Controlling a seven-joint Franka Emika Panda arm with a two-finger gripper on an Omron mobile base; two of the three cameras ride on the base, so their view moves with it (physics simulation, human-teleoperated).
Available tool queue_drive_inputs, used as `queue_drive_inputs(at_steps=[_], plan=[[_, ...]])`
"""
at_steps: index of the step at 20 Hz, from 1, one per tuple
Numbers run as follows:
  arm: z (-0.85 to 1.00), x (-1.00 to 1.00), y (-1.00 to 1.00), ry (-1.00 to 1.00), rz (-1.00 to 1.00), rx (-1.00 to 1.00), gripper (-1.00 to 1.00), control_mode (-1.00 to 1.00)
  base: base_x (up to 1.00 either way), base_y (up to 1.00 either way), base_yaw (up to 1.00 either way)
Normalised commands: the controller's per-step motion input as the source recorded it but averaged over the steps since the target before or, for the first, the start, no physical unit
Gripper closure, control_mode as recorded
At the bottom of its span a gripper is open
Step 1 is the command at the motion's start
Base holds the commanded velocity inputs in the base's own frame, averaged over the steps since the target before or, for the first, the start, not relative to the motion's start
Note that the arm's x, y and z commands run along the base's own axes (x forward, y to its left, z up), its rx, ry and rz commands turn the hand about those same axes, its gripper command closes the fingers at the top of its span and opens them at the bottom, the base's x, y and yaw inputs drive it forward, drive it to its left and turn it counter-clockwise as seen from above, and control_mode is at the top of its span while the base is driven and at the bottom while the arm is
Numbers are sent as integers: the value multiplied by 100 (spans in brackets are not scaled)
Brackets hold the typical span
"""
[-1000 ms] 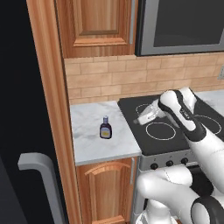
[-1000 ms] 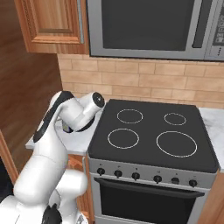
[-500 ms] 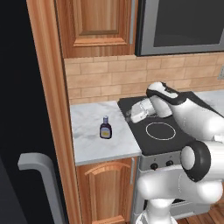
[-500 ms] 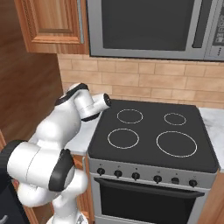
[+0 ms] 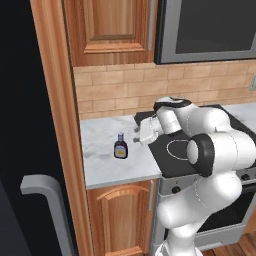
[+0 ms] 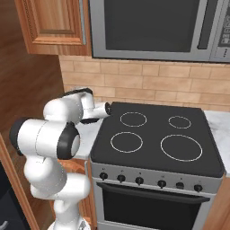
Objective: Place the ketchup and condiment bottle from the counter to the top shelf of the fridge. If the existing items in the fridge are on the top shelf, move them to other shelves.
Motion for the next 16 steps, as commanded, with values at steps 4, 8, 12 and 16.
queue_drive_inputs(at_steps=[4,8,12,16], plan=[[-32,26,15,-7,0,0,-100,-100,0,0,0],[-19,4,10,0,0,0,-100,-100,0,0,0],[-5,4,7,0,0,0,-100,-100,0,0,0],[-4,30,15,0,0,0,-100,-100,0,0,0]])
